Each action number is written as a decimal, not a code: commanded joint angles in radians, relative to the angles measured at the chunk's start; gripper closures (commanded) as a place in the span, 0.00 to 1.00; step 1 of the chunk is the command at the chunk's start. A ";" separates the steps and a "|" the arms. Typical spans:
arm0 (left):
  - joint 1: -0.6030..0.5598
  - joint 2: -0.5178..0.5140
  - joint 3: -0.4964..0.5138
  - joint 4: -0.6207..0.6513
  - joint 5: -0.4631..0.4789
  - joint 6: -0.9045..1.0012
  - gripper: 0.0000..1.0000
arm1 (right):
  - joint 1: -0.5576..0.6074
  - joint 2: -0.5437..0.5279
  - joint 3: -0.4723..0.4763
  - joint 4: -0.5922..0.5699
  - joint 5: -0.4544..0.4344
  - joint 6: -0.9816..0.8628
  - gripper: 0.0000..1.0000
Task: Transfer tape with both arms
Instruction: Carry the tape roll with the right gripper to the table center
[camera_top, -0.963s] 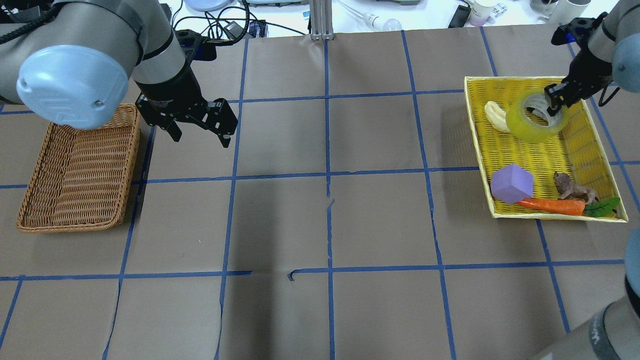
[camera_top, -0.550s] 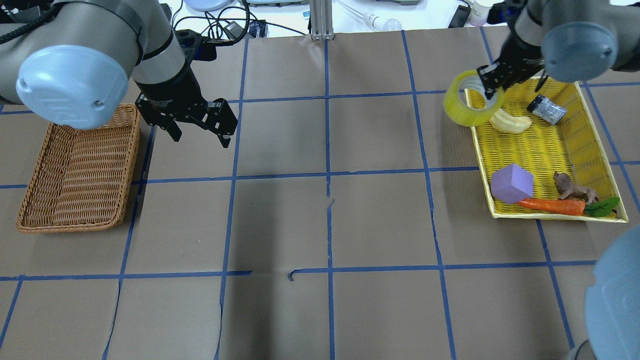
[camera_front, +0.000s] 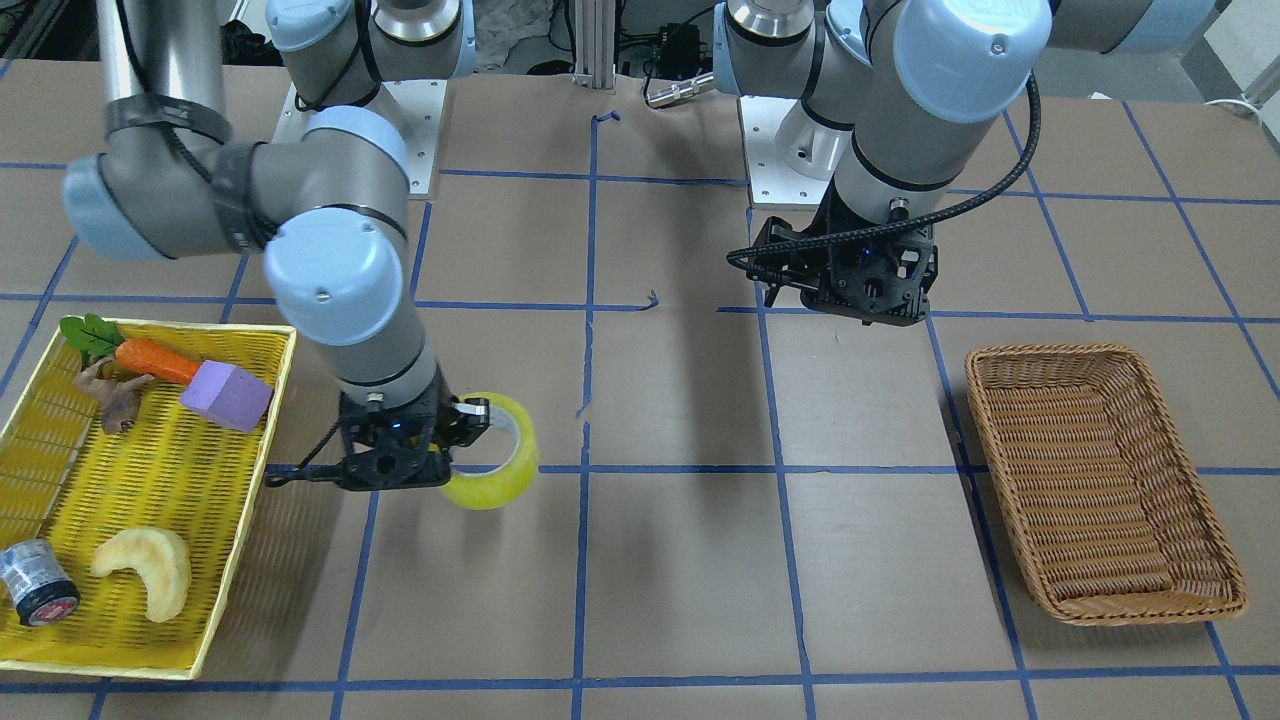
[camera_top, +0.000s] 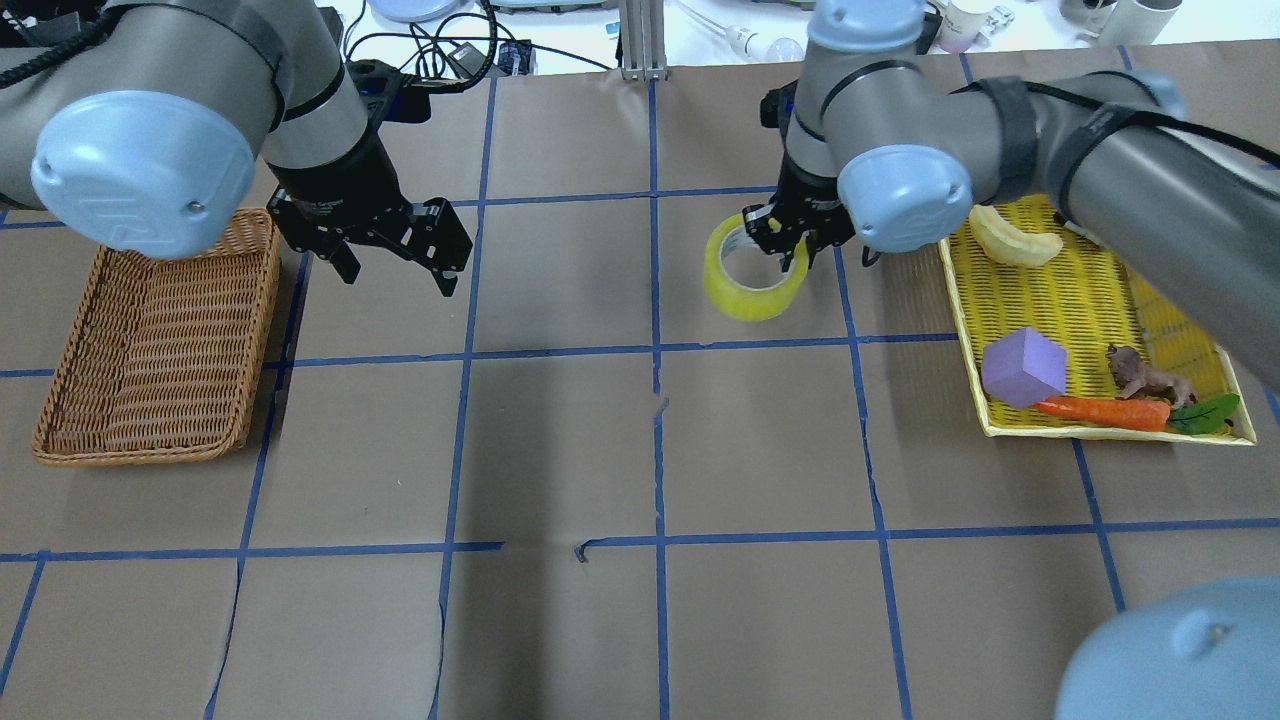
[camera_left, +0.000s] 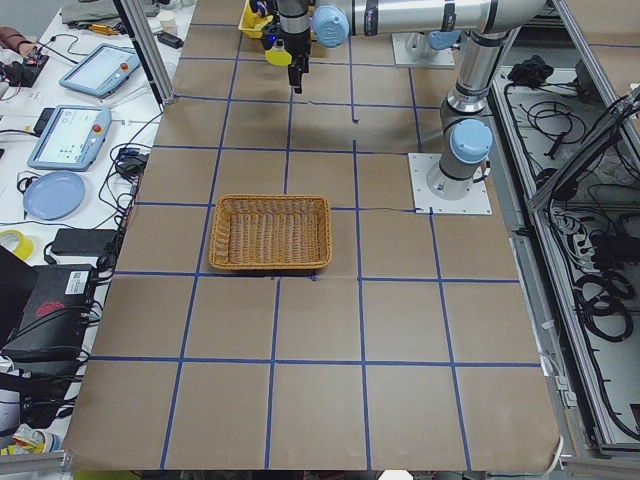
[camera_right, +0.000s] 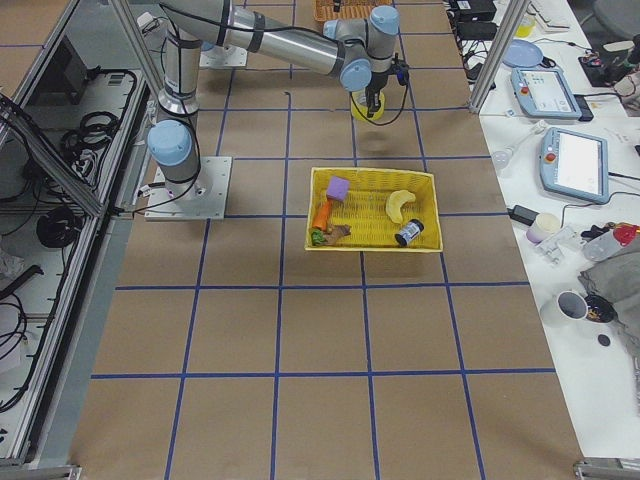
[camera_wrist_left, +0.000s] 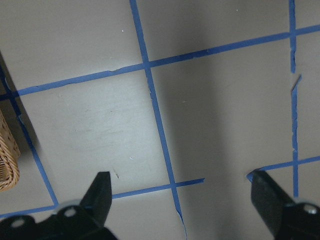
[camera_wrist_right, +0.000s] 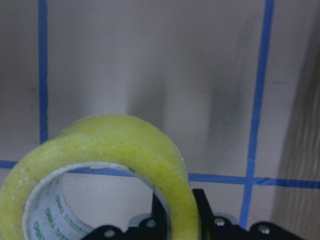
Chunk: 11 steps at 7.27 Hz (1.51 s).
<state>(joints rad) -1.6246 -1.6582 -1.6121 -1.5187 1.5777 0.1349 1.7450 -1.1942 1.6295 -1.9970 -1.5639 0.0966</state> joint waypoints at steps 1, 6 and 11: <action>0.000 0.002 0.000 0.000 0.001 0.000 0.00 | 0.149 0.056 0.023 -0.016 -0.011 0.136 1.00; 0.000 0.000 -0.002 0.000 0.001 0.000 0.00 | 0.192 0.071 0.148 -0.144 -0.002 0.144 1.00; -0.001 0.002 -0.005 0.002 -0.005 -0.003 0.00 | 0.144 -0.026 -0.004 0.011 -0.016 0.140 0.00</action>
<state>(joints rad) -1.6246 -1.6573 -1.6163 -1.5176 1.5800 0.1344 1.9199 -1.1541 1.6839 -2.0698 -1.5766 0.2440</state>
